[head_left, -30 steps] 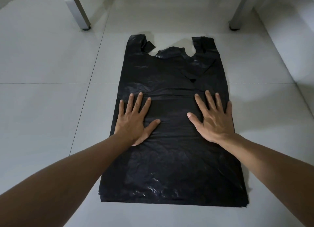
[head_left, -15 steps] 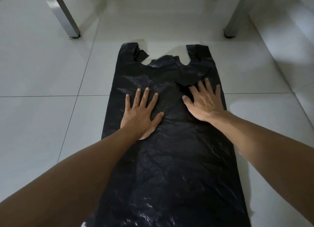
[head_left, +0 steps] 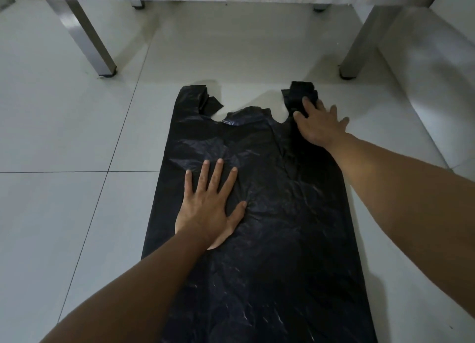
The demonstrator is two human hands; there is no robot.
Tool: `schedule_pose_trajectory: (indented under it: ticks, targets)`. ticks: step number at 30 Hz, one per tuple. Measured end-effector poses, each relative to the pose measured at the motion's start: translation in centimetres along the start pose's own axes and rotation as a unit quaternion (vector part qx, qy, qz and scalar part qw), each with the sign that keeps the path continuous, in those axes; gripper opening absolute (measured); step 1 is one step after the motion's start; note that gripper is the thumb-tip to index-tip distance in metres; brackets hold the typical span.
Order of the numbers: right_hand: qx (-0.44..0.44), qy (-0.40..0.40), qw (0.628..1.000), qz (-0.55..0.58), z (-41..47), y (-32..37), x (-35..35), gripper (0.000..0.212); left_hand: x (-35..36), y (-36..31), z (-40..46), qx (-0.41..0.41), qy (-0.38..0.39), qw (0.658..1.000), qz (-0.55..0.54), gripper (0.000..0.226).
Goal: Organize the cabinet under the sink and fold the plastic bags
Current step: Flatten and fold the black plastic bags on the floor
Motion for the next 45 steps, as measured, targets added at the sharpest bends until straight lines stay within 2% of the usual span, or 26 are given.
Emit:
schedule_pose_trajectory:
  ticks: [4, 9, 15, 20, 22, 25, 31, 37, 42, 45]
  targets:
    - [-0.045, -0.121, 0.991, 0.039, -5.5, 2.7, -0.5, 0.058, 0.0, -0.1, 0.1, -0.001, 0.001, 1.0, 0.001, 0.074]
    - [-0.146, -0.061, 0.987, -0.038, -12.2, 5.0, 4.2, 0.062, -0.1, -0.1, 0.1, -0.009, 0.008, 1.0, 0.008, 0.077]
    - [-0.103, -0.075, 0.989, -0.069, -11.1, 2.4, 4.8, 0.075, -0.5, -0.1, 0.0, -0.008, 0.019, 1.0, -0.009, 0.076]
    - [-0.106, -0.061, 0.99, -0.076, -11.1, 2.6, 4.9, 0.076, -2.8, 0.7, 3.4, -0.033, -0.06, 0.996, -0.051, 0.072]
    - [-0.105, -0.062, 0.989, -0.081, -11.0, 2.4, 4.9, 0.076, -1.9, 1.9, 5.7, -0.022, -0.031, 0.999, -0.031, 0.07]
    - [-0.102, -0.064, 0.989, -0.088, -11.0, 2.4, 5.1, 0.076, -0.2, 4.6, 8.2, -0.032, 0.022, 0.999, -0.005, 0.079]
    - [-0.102, -0.082, 0.986, -0.102, -11.0, 2.5, 5.2, 0.078, 0.6, 8.2, 12.2, -0.053, 0.01, 0.998, -0.013, 0.085]
    - [-0.099, -0.086, 0.986, -0.103, -11.0, 2.6, 5.2, 0.079, 0.7, 10.8, 15.4, -0.12, 0.004, 0.992, -0.036, 0.082]
    - [-0.094, -0.089, 0.986, -0.105, -11.0, 2.7, 5.2, 0.08, -1.4, 11.5, 18.5, -0.153, -0.105, 0.981, -0.058, 0.077]
    - [-0.094, -0.085, 0.986, -0.105, -10.9, 2.6, 5.3, 0.08, -2.0, 11.8, 19.9, -0.238, -0.09, 0.961, -0.109, 0.084]
Point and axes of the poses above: each hand's wrist, its own z-axis towards the middle knuckle, its own x-axis out of the palm, y = z × x, the point moved 5 cm from there along z, towards the middle knuckle, and after that the axes turned 13 degrees about -y, right-handed, at the moved point
